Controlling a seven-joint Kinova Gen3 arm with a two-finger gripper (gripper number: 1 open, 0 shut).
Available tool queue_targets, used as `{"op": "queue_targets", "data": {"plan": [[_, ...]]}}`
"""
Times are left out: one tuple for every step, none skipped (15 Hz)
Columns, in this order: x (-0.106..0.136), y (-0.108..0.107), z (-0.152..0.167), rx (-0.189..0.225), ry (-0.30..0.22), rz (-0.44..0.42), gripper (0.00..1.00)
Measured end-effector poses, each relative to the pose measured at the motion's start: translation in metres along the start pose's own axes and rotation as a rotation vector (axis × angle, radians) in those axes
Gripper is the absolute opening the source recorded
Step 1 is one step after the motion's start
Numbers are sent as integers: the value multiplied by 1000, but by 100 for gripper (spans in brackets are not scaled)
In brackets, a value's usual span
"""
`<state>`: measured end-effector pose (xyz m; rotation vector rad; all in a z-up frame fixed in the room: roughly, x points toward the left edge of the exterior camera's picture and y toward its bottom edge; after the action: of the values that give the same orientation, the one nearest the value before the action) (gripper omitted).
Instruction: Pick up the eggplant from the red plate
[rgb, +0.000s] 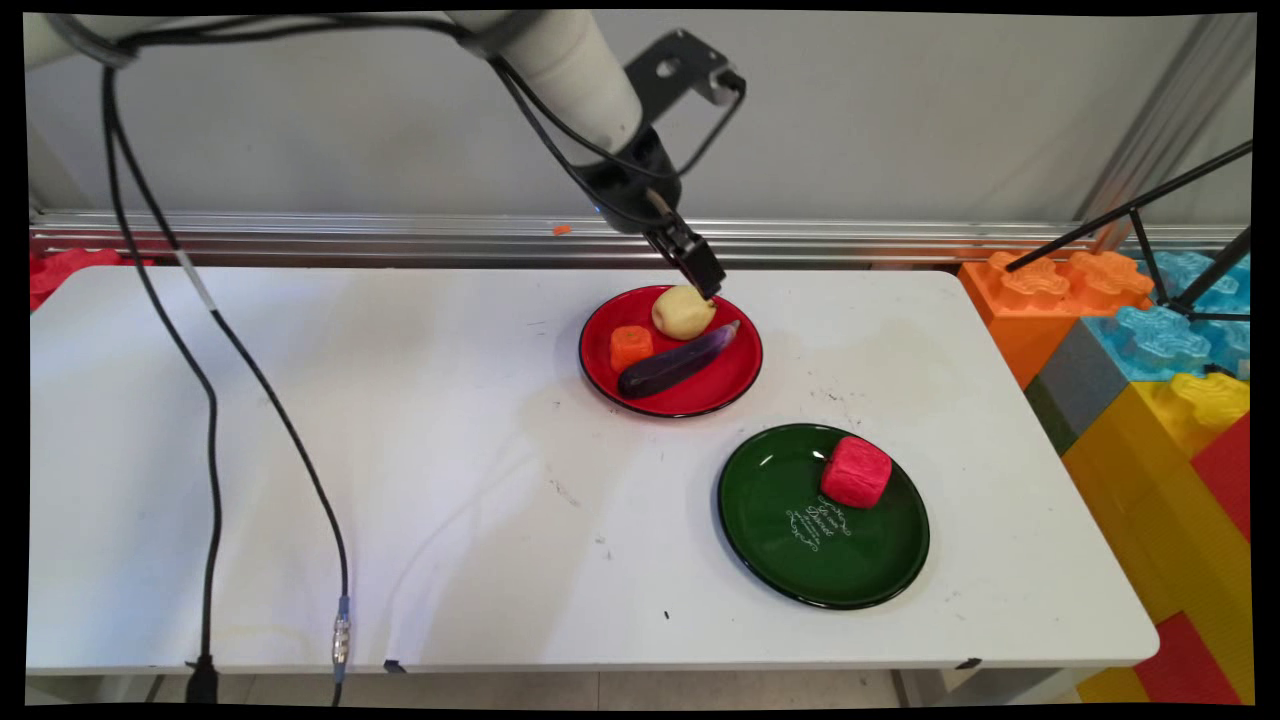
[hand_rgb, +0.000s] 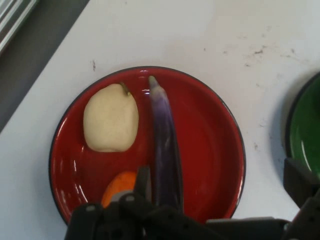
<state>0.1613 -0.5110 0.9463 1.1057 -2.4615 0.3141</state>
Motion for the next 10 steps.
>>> {"op": "queue_targets", "data": {"plan": [[1,1,10,3,-8,-8,100],[1,2,20,5,-12,-19,100],[0,3,30,6,-17,-29,100],[-1,4,39,7,-22,-36,100],[-3,4,48,10,-25,-43,100],[-6,4,58,13,-29,-50,100],[-7,4,63,15,-31,-54,100],[-9,4,71,17,-33,-58,100],[-10,4,76,17,-35,-61,100],[-12,5,83,17,-36,-63,100]]}}
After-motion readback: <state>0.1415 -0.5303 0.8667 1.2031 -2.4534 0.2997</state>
